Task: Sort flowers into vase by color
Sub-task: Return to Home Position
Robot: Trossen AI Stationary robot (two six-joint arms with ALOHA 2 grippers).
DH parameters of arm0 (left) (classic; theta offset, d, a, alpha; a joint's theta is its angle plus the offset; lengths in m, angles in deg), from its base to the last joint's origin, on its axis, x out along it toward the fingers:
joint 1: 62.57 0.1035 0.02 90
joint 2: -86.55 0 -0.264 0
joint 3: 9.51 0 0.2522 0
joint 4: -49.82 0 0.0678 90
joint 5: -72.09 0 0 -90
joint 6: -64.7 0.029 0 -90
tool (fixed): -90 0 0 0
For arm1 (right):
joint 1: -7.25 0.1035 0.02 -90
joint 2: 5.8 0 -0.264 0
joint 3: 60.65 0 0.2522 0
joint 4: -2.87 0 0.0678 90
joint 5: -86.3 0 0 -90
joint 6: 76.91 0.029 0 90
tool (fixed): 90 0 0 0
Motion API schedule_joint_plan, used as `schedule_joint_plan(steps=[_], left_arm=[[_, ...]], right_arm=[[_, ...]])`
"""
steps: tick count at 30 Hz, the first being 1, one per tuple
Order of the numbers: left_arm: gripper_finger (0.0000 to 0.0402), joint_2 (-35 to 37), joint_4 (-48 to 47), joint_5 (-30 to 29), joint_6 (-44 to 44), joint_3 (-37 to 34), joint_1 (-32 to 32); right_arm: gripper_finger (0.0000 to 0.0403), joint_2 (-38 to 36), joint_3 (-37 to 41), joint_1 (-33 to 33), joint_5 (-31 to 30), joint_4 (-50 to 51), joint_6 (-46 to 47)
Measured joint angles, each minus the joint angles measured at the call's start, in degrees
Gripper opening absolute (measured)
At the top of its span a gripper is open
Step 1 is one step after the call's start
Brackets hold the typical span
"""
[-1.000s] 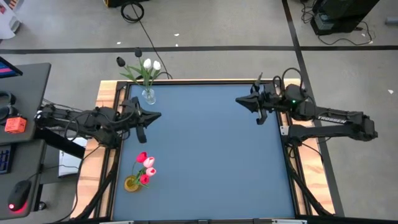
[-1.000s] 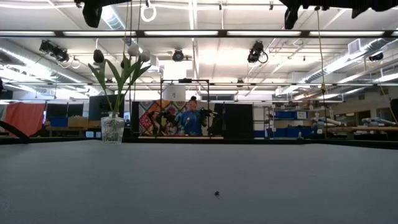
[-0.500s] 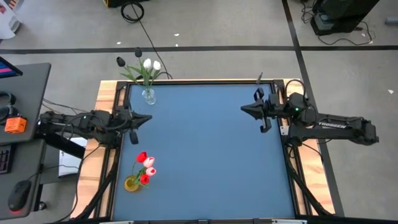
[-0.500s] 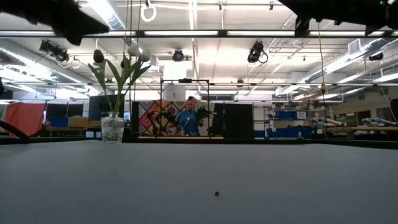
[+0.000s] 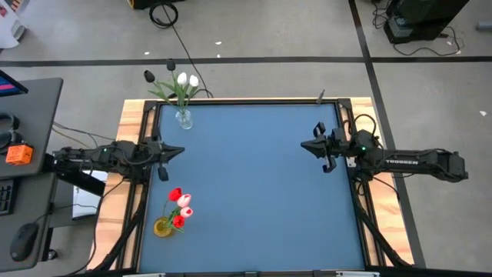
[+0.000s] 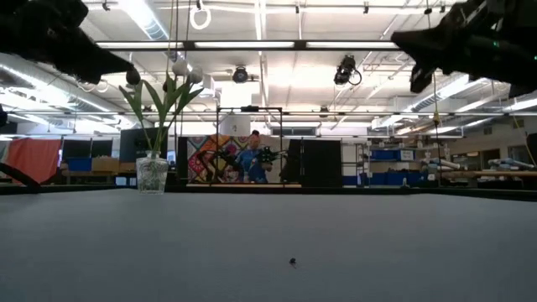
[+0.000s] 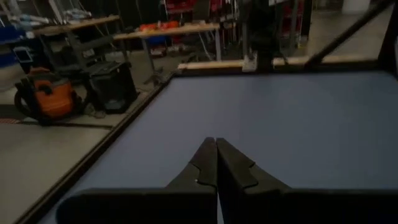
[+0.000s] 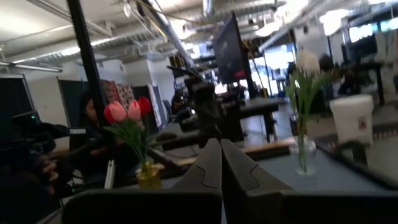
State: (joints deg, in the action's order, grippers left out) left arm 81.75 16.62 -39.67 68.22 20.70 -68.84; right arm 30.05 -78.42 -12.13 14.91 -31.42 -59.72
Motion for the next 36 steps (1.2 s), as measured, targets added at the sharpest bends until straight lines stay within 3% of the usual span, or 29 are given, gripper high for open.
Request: schedule_joint_plan(steps=[5, 15, 23, 36], left_arm=[[0.0, 4.64, -2.53, 0.02, -1.36, -0.07, 0.07], [0.0, 4.11, -4.74, 0.52, -7.03, -0.13, -0.44], [0.0, 4.11, 14.15, 4.07, -4.45, -10.45, -0.39], [0.0, 4.13, 16.13, 7.1, -2.81, -12.5, -0.39]], right_arm=[[0.0, -0.29, 0.61, -2.52, 4.13, -0.11, 1.01], [0.0, -4.68, 0.63, -6.58, 11.31, 7.57, 1.31], [0.0, -6.4, 0.65, -10.42, 17.91, 8.3, 1.38], [0.0002, -6.39, 1.15, -13.26, 19.4, 6.43, 1.21]])
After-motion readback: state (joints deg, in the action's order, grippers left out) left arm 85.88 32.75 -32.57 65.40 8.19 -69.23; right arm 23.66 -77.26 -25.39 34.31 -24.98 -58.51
